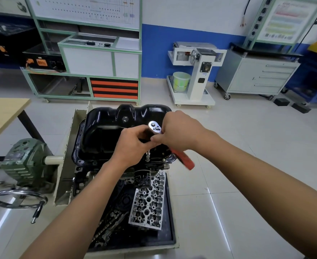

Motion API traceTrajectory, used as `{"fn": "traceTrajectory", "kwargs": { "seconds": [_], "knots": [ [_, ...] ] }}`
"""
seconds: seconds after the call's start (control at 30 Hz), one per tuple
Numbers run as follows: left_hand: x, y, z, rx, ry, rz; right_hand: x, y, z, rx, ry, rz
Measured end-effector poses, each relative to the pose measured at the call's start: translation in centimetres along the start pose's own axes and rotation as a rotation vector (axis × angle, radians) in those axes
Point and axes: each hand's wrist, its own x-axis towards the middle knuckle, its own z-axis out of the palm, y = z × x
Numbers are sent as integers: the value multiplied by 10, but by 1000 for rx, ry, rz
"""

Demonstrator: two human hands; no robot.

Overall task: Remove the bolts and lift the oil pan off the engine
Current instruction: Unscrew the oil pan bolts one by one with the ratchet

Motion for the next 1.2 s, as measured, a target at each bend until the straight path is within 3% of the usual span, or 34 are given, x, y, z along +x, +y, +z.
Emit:
{"fn": "traceTrajectory", "kwargs": {
  "seconds": [0.27, 0.57, 0.77, 0.9, 1.1, 1.2],
  "knots": [
    [2, 4, -18, 4, -216, -68, -1, -7, -10, -471, 190, -196],
    [3, 13, -21, 51, -305, -102, 6, -5, -6, -255, 146, -414],
    [-1, 9, -12, 48, -161, -45, 3, -3, -11, -314, 123, -223],
    [-2, 12, -5, 31, -120, 18, 0, -1, -9, -147, 36, -108],
    [-1, 5, 4, 88, 72, 42, -3, -1, 1, 417, -220, 48],
    [-1, 1, 5, 105, 85, 24, -4, -1, 0, 421, -231, 48]
  ]
}}
